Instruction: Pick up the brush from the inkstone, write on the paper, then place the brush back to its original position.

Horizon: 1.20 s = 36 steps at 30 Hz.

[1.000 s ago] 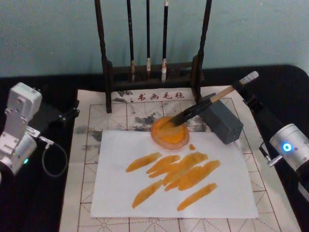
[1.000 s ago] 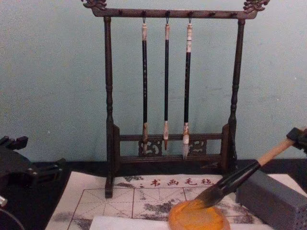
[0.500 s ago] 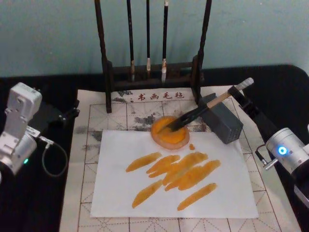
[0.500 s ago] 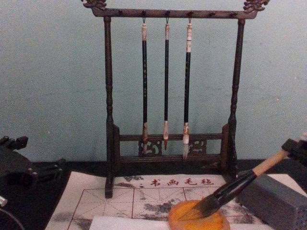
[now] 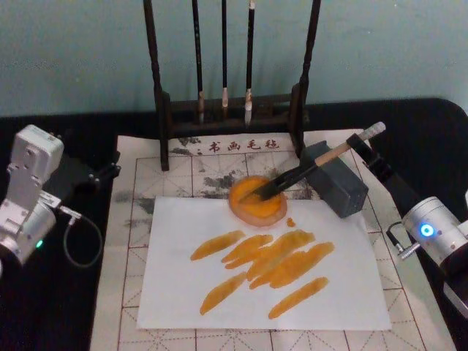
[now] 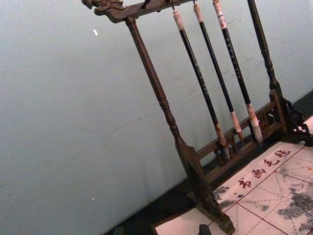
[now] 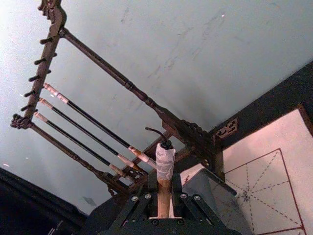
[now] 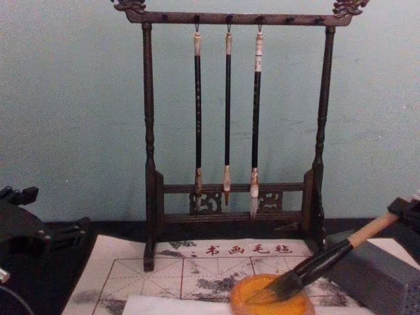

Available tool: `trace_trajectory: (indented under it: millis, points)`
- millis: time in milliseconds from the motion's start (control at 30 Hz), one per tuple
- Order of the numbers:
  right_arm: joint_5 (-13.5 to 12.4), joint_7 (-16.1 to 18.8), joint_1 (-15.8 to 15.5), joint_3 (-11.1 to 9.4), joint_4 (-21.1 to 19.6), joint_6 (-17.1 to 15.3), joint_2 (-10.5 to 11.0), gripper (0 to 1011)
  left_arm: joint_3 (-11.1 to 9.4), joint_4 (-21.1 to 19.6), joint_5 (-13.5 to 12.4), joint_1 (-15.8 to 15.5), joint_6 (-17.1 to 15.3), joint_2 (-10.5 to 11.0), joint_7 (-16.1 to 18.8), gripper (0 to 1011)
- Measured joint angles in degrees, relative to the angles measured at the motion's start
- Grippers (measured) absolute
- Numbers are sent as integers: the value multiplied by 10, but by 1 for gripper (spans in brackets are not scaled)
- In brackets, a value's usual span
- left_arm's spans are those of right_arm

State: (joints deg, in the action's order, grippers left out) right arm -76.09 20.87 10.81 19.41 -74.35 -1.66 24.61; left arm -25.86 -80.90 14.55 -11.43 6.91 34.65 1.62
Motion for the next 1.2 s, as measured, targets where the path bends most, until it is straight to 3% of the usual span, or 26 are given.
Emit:
trace_trajectory:
  millis: [667, 1200]
  points:
    - [-33, -2, -4, -7, 16, -13, -6, 181, 0, 0, 0, 0, 0, 0, 0, 1001]
    - [-40, -3, -2, -4, 18, -16, -4, 181, 0, 0, 0, 0, 0, 0, 0, 1001]
